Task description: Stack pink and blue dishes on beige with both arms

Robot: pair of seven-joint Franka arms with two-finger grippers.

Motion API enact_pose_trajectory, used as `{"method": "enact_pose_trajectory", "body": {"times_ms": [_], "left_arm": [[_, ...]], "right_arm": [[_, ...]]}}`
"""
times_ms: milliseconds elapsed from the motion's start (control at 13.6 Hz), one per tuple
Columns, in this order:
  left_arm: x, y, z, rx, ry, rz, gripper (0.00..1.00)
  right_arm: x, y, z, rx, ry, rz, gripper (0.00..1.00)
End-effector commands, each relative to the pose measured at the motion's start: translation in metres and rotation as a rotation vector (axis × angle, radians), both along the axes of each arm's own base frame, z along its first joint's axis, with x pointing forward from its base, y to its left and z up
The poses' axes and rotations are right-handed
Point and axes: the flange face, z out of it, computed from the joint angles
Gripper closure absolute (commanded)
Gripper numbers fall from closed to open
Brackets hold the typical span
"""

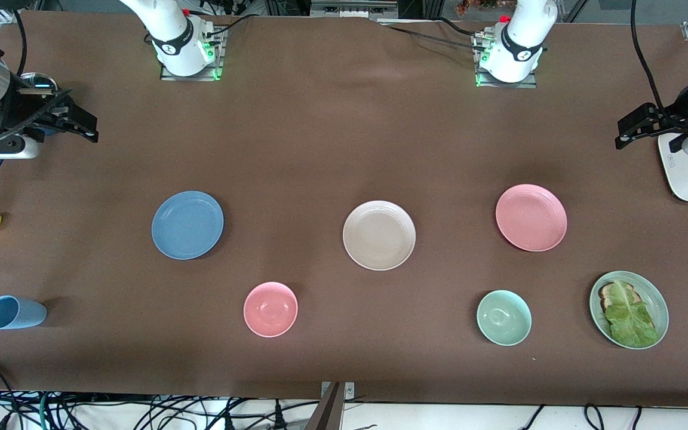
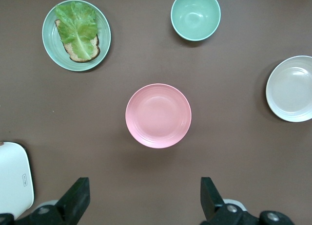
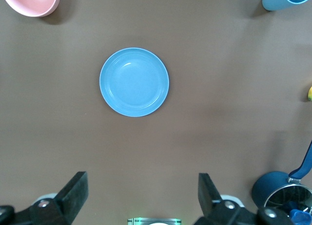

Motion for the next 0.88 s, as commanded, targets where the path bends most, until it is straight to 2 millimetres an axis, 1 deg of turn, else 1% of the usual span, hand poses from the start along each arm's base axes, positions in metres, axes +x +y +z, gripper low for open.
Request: {"method": "enact_pose_trajectory", "body": {"times_ms": [0,147,516,663,810], "left_arm": [[-0.0010,-0.0010,-0.0009,-0.018,-0.010,-0.011,0.00],[-0.0010,-0.0010,-0.0009,-0.018,-0.010,-0.013,0.00],[-0.0010,0.0006,-0.0009,-0.018,-0.010,-0.008,0.00],[-0.0010,0.0006,-0.0009,-0.018,-0.010,-0.010,0.00],[-0.0010,0.0006,-0.0009,-0.018,-0.010,-0.008,0.00]], "right_arm": [[-0.0032,0.0030,0.0068,0.023,-0.014,-0.006,0.00],[-0.0010,-0.0001,0.0080,0.025,-0.019,0.000,0.00],[-0.0019,-0.0002,0.0085,0.025,-0.016,0.005,0.00],[-0.0025,0.0066,0.0105,0.026,-0.024,0.005,0.00],[-0.0041,0.0085,0.0118,0.029,-0.022,0.003,0.00]]}}
